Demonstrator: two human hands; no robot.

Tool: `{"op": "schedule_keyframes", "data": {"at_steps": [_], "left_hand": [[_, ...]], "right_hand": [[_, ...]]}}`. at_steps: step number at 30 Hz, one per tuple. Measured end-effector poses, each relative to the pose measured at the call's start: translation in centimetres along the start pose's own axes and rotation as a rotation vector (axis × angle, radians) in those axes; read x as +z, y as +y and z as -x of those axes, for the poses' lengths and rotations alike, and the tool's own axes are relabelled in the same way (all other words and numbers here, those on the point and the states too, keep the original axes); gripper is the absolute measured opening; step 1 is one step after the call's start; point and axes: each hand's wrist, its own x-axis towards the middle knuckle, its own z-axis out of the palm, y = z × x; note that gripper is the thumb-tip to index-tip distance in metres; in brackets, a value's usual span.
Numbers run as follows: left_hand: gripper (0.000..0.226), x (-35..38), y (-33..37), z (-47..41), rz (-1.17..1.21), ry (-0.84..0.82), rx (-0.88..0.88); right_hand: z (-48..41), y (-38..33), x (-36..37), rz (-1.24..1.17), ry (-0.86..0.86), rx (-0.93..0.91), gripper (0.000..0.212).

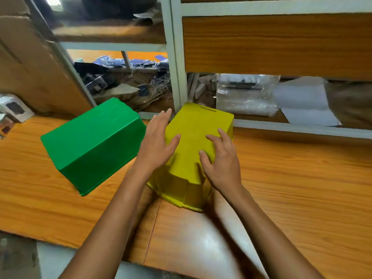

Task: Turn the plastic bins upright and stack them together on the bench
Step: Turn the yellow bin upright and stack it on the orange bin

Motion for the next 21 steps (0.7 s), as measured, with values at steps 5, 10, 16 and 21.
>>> {"op": "schedule_keyframes", "data": {"at_steps": [5,10,16,21], "left_hand": [[0.073,1.0,-2.2,-5.7,-0.038,-0.206,0.039],[0.067,2.2,-4.6,-7.9,0.053,-0.464,-0.102],[0.064,2.7,-4.4,-7.8,0.299,-0.500,-0.228],[0.066,3.7,-3.5,-5.9,0.538,-0.460,-0.299]], "right_hand": [[-2.4,-0.2,1.3,0.196,-0.009,0.164,0.065],[-2.9,2.2,4.1,-0.214,0.042,0.545,0.102],[-2.5,2.7,4.3,-0.676,0.005,0.663,0.078],[-2.8,0.8,0.6,-0.585,-0.025,0.682,0.078]]}}
